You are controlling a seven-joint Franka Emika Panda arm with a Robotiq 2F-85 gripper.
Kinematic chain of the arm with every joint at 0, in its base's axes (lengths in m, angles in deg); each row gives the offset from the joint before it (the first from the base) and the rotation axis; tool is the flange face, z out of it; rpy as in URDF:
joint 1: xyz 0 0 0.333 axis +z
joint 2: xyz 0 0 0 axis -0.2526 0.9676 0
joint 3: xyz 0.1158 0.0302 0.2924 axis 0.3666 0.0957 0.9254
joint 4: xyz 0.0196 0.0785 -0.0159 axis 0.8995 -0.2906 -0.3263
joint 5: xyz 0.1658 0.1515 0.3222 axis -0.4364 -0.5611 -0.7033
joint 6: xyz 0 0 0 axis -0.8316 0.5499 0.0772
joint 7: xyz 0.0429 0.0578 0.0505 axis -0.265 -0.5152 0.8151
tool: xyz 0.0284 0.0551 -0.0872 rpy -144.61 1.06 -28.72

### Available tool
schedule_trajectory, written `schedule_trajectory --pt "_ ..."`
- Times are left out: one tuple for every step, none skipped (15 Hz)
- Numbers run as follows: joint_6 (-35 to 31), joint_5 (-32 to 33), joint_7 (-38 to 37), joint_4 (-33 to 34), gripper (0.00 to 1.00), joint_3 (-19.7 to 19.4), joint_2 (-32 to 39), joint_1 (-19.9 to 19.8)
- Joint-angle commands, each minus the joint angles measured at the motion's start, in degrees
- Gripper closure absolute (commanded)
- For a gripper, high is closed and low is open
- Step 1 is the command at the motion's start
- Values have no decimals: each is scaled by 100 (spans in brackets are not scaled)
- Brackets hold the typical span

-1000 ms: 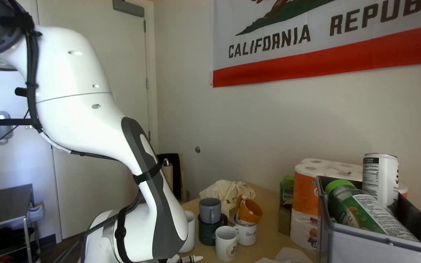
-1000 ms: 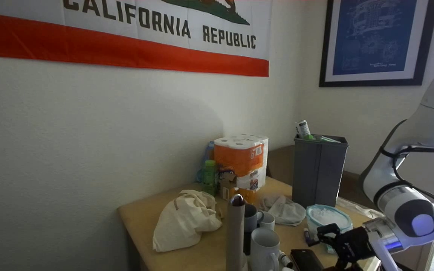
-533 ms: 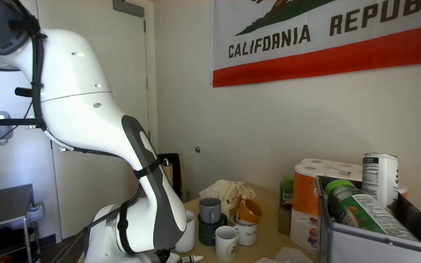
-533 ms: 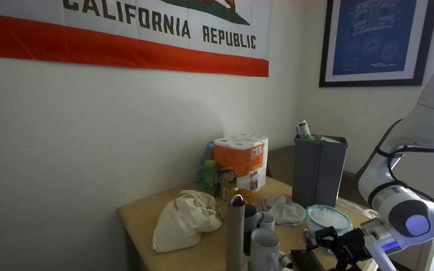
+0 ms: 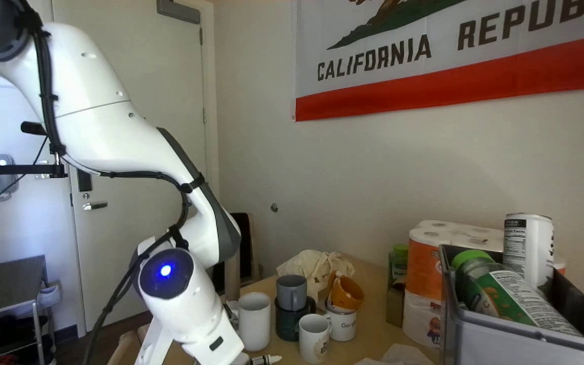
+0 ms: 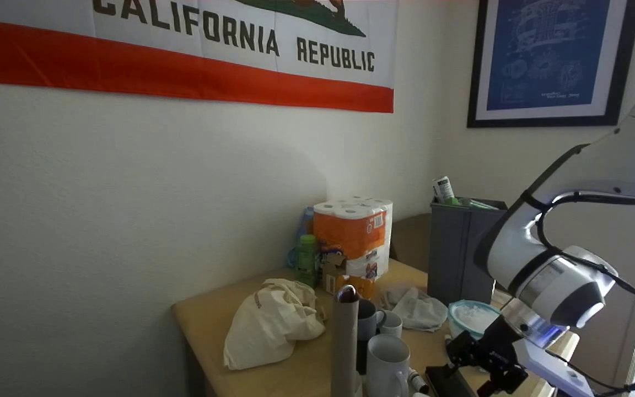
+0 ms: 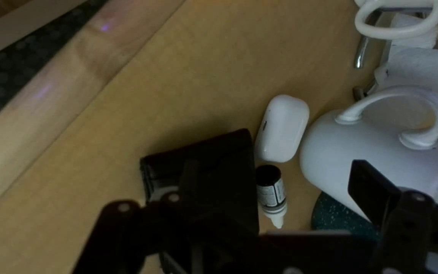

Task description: Flip the phone cover onto the phone

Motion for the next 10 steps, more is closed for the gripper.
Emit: schedule_trajectory --pt "-835 1596 -1445 -108 0 390 -229 230" --pt "-971 2135 -1885 -132 0 467 -212 260" --pt "-1031 2675 -2321 -177 0 521 -181 277" --pt "-1063 3218 -2709 -206 0 534 -150 269" --pt "-1027 3768 -3166 -282 0 291 -173 515" --pt "-997 4307 -3568 -332 0 179 -183 586" --pt "-965 4855 -3968 -377 0 6 -197 692" --pt "-947 5398 -4359 -411 0 -198 -216 811" --pt "-926 5936 -4742 -434 0 -419 -249 932" --pt "-891 6488 -5140 -444 0 -671 -281 1071"
